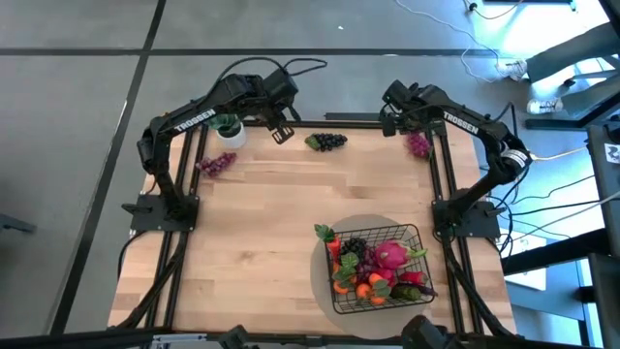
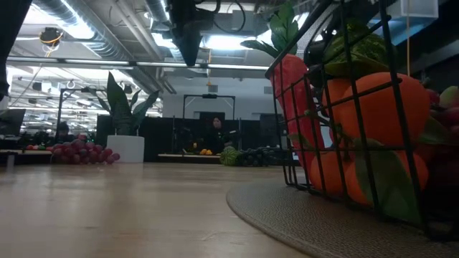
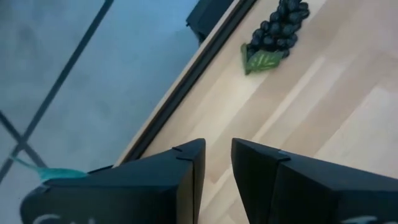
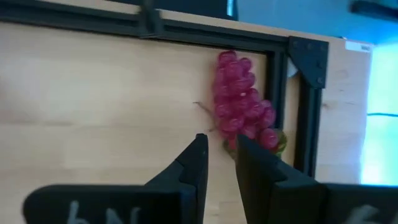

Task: Build produce basket
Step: Put the top right grapes into the wire basket, then put the top left grapes into the wire basket

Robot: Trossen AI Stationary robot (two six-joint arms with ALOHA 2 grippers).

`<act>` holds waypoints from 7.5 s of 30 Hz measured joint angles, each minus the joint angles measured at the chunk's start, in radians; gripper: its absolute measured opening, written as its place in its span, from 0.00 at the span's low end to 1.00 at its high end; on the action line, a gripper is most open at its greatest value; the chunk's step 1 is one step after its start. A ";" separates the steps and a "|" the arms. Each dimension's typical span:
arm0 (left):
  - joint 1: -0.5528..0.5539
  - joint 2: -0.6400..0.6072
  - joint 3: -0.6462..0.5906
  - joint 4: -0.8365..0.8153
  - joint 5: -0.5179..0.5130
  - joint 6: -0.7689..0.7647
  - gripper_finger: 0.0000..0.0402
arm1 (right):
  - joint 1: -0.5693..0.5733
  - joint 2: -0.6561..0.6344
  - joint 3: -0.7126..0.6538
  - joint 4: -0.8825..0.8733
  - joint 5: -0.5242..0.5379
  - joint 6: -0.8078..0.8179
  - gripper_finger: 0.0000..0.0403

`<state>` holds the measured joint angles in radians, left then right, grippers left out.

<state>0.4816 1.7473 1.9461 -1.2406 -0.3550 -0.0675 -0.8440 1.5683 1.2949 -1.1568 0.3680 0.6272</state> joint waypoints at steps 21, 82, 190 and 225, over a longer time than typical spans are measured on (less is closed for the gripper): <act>0.065 0.001 0.000 0.062 0.088 0.053 0.17 | -0.193 0.146 0.000 0.031 -0.055 -0.112 0.17; 0.064 0.001 0.000 0.072 0.088 0.054 0.17 | -0.195 0.154 -0.017 0.013 -0.077 -0.529 0.00; -0.615 0.001 0.000 0.006 0.573 0.257 0.17 | 1.257 0.223 0.511 -0.285 -0.535 -0.317 0.00; -0.422 0.001 0.000 -0.012 0.364 0.085 0.17 | 1.251 0.006 0.512 -0.357 -0.314 -0.339 0.17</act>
<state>0.0595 1.7485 1.9465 -1.2526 0.0087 0.0179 0.4069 1.5741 1.8072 -1.5139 0.0541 0.2880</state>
